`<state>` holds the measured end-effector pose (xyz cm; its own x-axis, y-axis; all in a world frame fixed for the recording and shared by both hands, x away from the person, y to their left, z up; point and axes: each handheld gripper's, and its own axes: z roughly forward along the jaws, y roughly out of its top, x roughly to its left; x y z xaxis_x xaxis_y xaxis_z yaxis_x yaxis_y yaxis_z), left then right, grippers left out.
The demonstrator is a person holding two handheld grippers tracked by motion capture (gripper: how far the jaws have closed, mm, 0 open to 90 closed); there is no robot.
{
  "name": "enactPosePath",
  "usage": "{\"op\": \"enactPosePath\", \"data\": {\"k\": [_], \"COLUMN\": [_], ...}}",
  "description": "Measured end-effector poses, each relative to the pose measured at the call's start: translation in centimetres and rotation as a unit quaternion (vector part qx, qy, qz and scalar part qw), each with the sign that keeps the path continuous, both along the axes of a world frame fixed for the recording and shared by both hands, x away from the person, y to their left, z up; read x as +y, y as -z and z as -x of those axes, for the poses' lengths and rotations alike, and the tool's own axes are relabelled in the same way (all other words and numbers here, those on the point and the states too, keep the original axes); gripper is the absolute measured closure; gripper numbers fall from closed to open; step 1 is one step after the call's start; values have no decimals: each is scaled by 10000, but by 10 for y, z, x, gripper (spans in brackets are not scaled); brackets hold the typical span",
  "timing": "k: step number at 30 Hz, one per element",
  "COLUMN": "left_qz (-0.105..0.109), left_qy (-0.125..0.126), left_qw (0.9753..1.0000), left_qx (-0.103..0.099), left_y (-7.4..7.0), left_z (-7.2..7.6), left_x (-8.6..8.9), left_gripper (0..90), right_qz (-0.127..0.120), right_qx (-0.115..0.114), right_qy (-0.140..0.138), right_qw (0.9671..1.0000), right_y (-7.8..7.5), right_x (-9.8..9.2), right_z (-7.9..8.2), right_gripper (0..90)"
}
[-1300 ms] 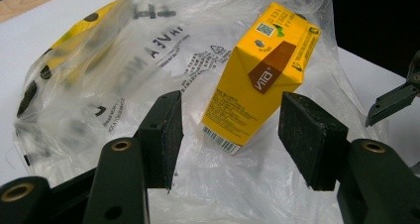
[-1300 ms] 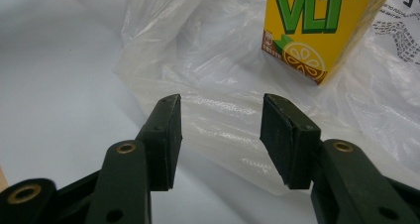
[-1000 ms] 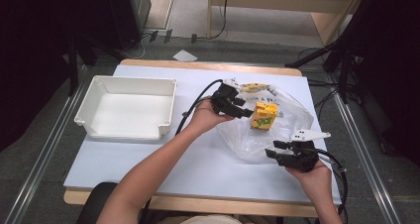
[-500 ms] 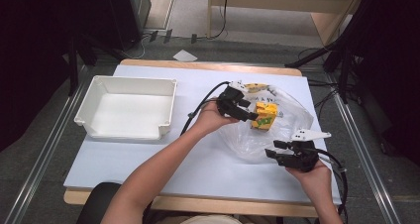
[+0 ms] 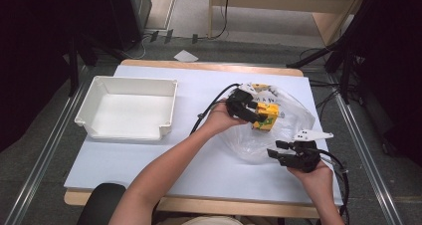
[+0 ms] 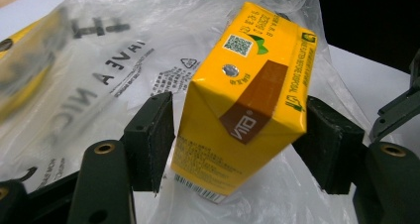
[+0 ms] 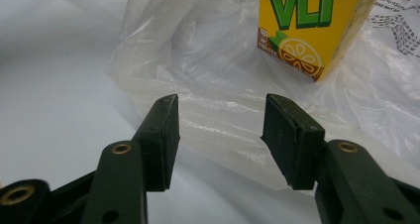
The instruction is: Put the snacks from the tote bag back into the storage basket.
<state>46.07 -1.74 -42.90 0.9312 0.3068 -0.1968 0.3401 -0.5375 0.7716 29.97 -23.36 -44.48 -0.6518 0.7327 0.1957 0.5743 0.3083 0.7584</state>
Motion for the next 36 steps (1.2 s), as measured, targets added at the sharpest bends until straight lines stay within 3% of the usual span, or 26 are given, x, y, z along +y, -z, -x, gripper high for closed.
{"op": "enactPosePath", "data": {"k": [8,11,18,22,29,34,36], "left_qz": [-49,-40,-256,-276,-540,-597,-521], "left_qy": [231,239,239,200,183,138,84], "left_qw": [9997,9996,9991,9991,9971,9971,9978], "left_qx": [-2,140,-229,-235,-497,-449,-413], "left_y": [7,10,11,10,5,2,-1], "left_z": [-5,-7,-2,-2,5,6,7], "left_x": [-16,-18,-21,-20,-24,-24,-23], "left_gripper": [352,372,466,491,523,526,526], "right_qz": [36,34,34,50,-38,-94,-93], "right_qx": [92,100,125,155,196,167,170], "right_qy": [-17,-16,0,-3,30,54,56], "right_qw": [9999,9999,9999,9999,9998,9998,9998], "right_y": [3,5,7,8,10,10,10], "right_x": [1,1,1,2,0,-1,-1], "right_z": [-1,-2,-3,-3,-6,-7,-7], "right_gripper": [491,491,491,490,490,487,486]}}
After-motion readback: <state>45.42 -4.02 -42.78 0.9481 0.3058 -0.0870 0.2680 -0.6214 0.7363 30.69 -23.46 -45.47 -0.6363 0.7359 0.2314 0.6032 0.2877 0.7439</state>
